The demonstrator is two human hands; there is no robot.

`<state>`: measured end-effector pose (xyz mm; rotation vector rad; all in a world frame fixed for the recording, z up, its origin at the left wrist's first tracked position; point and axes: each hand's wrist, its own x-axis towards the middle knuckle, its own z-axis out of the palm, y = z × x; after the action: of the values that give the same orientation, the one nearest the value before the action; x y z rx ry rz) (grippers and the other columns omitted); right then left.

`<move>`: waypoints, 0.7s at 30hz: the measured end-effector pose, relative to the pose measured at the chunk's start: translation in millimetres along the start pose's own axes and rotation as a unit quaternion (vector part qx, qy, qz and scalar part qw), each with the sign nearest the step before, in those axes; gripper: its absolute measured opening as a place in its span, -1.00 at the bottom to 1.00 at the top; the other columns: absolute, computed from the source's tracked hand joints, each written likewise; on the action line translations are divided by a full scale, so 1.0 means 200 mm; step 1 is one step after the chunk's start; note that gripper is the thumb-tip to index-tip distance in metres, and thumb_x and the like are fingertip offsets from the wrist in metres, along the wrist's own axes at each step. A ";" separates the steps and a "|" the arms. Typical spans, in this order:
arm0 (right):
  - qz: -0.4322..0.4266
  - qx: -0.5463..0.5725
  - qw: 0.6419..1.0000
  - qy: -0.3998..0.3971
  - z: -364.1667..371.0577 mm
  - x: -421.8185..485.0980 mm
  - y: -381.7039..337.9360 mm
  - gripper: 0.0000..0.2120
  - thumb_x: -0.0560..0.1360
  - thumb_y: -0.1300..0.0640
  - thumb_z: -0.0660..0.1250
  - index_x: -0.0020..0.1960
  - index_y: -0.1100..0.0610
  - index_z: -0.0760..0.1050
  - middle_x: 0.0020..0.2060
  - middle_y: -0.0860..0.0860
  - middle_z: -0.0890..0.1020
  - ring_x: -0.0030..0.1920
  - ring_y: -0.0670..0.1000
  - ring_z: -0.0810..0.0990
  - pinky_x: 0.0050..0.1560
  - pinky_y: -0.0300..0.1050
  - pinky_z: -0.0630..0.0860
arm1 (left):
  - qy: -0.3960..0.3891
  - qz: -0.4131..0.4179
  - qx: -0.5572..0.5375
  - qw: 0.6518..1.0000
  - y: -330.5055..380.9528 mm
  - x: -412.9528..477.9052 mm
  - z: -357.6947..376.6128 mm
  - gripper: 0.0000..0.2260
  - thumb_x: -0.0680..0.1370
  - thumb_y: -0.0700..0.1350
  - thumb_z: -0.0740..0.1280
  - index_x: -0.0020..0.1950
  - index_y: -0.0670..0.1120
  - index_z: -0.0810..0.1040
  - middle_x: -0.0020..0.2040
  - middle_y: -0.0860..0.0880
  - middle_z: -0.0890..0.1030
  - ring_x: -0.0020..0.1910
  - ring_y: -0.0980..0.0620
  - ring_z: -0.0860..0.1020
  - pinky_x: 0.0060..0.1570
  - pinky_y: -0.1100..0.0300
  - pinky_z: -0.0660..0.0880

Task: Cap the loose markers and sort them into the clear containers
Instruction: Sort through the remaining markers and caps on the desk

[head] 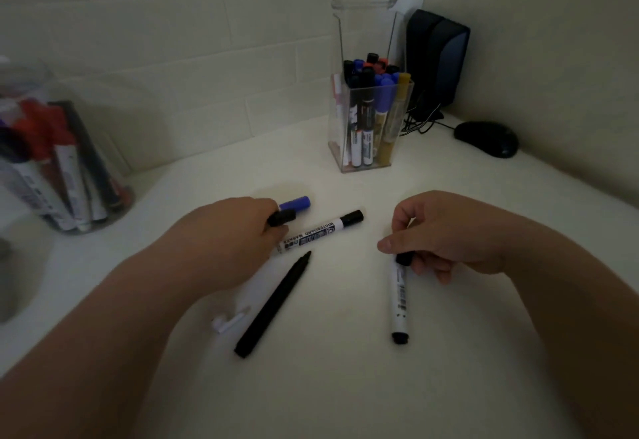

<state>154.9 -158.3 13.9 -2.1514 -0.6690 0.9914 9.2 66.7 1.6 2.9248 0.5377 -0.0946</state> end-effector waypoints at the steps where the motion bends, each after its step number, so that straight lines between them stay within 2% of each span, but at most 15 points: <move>1: -0.001 -0.003 1.000 0.001 0.00 0.00 0.00 -0.76 0.47 0.08 0.49 -0.12 0.22 0.51 -0.43 0.13 0.61 -0.57 -0.04 0.39 -0.51 -0.19 0.44 | 0.004 0.002 0.001 1.000 -0.01 0.00 0.00 -0.80 0.66 0.12 0.16 -0.07 0.06 0.42 -0.19 0.07 0.49 -0.20 0.07 0.49 -0.26 0.11 0.33; 4: -0.006 -0.008 1.000 0.003 0.01 -0.01 -0.01 -0.77 0.48 0.09 0.48 -0.12 0.23 0.51 -0.43 0.13 0.62 -0.59 -0.05 0.39 -0.52 -0.19 0.44 | 0.014 0.003 -0.011 1.000 0.00 0.00 0.00 -0.81 0.65 0.14 0.17 0.10 0.09 0.49 -0.12 0.08 0.54 -0.10 0.02 0.52 -0.16 0.11 0.39; 8: -0.010 -0.007 1.000 0.000 0.01 -0.01 0.00 -0.76 0.48 0.09 0.48 -0.10 0.25 0.53 -0.42 0.13 0.63 -0.57 -0.04 0.40 -0.50 -0.17 0.46 | 0.021 -0.019 -0.008 1.000 0.00 -0.02 -0.01 -0.76 0.62 0.16 0.22 0.25 0.15 0.46 -0.10 0.10 0.51 -0.09 0.02 0.49 -0.14 0.12 0.37; 10: -0.012 0.004 1.000 -0.006 0.00 -0.01 0.00 -0.76 0.47 0.08 0.49 -0.13 0.24 0.52 -0.42 0.15 0.62 -0.56 -0.03 0.40 -0.49 -0.17 0.46 | 0.059 -0.022 0.008 0.998 0.02 -0.05 -0.06 -0.79 0.61 0.18 0.22 0.07 0.08 0.50 -0.14 0.10 0.52 -0.18 0.06 0.46 -0.22 0.14 0.34; 12: -0.015 0.032 0.999 -0.021 -0.01 -0.01 0.00 -0.73 0.42 0.06 0.51 -0.20 0.21 0.49 -0.42 0.17 0.60 -0.54 -0.01 0.42 -0.46 -0.15 0.48 | 0.062 -0.030 0.024 0.997 0.07 -0.10 -0.13 -0.63 0.57 0.29 0.21 -0.17 0.00 0.49 -0.24 0.06 0.54 -0.28 0.11 0.47 -0.31 0.16 0.36; 14: -0.021 0.078 0.996 -0.042 -0.02 -0.02 0.00 -0.71 0.35 0.05 0.51 -0.28 0.17 0.44 -0.42 0.16 0.58 -0.53 0.00 0.42 -0.46 -0.14 0.49 | 0.004 -0.035 0.078 0.996 0.13 -0.16 -0.15 -0.47 0.48 0.45 0.17 -0.24 -0.01 0.51 -0.28 0.04 0.55 -0.29 0.11 0.50 -0.28 0.17 0.49; 16: -0.032 0.136 0.988 -0.059 -0.04 -0.03 0.00 -0.72 0.34 0.08 0.50 -0.33 0.14 0.41 -0.41 0.17 0.57 -0.51 0.01 0.42 -0.46 -0.14 0.49 | -0.059 -0.030 0.121 0.990 0.18 -0.17 -0.11 -0.46 0.43 0.51 0.18 -0.22 0.02 0.48 -0.25 0.07 0.53 -0.28 0.14 0.50 -0.21 0.17 0.51; 18: -0.054 0.188 0.979 -0.058 -0.05 -0.03 0.00 -0.73 0.35 0.09 0.47 -0.39 0.12 0.41 -0.38 0.19 0.57 -0.49 0.01 0.42 -0.48 -0.16 0.44 | -0.095 -0.020 0.122 0.988 0.20 -0.16 -0.06 -0.57 0.51 0.40 0.20 -0.22 0.04 0.38 -0.23 0.08 0.47 -0.27 0.15 0.44 -0.22 0.19 0.46; 21: -0.097 0.257 0.961 -0.007 -0.07 -0.04 -0.02 -0.73 0.40 0.07 0.42 -0.42 0.07 0.43 -0.36 0.20 0.58 -0.48 -0.01 0.31 -0.48 -0.19 0.15 | -0.087 0.004 0.098 0.991 0.22 -0.15 -0.05 -0.70 0.60 0.22 0.17 -0.20 0.05 0.35 -0.21 0.07 0.44 -0.29 0.17 0.41 -0.32 0.23 0.34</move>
<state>160.6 -165.5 27.7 -1.5943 -0.5434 0.9499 -2.7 17.1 20.2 3.0668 0.5140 -0.4220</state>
